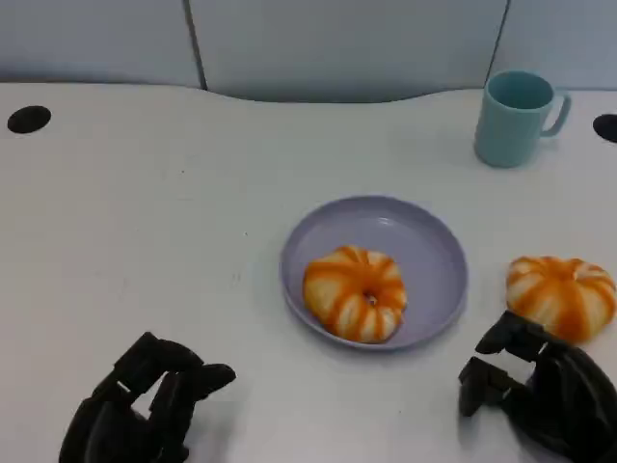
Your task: Grasp the bread from the table and place it into the plate.
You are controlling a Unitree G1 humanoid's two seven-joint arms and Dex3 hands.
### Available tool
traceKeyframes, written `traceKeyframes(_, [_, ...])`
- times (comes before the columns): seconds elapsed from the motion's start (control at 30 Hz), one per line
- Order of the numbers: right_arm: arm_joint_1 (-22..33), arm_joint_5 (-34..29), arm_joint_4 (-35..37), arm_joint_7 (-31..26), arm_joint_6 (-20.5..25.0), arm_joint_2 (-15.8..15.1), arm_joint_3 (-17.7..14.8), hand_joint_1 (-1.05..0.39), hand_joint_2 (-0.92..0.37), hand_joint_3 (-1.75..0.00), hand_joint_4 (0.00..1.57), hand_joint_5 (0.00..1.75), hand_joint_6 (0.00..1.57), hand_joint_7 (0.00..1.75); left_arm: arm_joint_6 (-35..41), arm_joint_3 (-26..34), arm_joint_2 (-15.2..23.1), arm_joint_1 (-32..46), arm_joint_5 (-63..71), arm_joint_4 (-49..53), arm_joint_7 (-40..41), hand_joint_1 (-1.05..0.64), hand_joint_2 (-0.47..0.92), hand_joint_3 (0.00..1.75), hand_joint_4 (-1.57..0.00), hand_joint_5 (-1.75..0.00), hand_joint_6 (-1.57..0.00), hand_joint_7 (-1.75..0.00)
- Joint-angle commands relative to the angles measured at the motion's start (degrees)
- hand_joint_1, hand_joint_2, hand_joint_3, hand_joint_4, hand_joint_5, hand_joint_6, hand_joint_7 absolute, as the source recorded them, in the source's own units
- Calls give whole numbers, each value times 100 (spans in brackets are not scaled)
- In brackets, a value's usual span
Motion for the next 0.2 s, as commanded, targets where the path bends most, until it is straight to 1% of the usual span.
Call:
traceKeyframes(0.03, [74, -76, 167, -190, 73, -112, -88, -41, -51, -86, 71, 159, 72, 116, -104, 83, -23, -39, 76, 55, 14, -39, 67, 72, -59, -157, -48, -144])
traceKeyframes(0.13, [95, -49, 81, -197, 211, -138, -100, -37, -53, -86, 68, 158, 70, 116, -128, 89, -32, -44, 120, 34, -2, -43, 66, 72, -58, -159, -45, -149])
traceKeyframes(0.2, [45, -15, 202, -33, 222, -169, -128, -37, -54, -83, 69, 154, 71, 113, -125, 87, -43, -36, 115, 74, -45, -43, 66, 71, -58, -160, -45, -150])
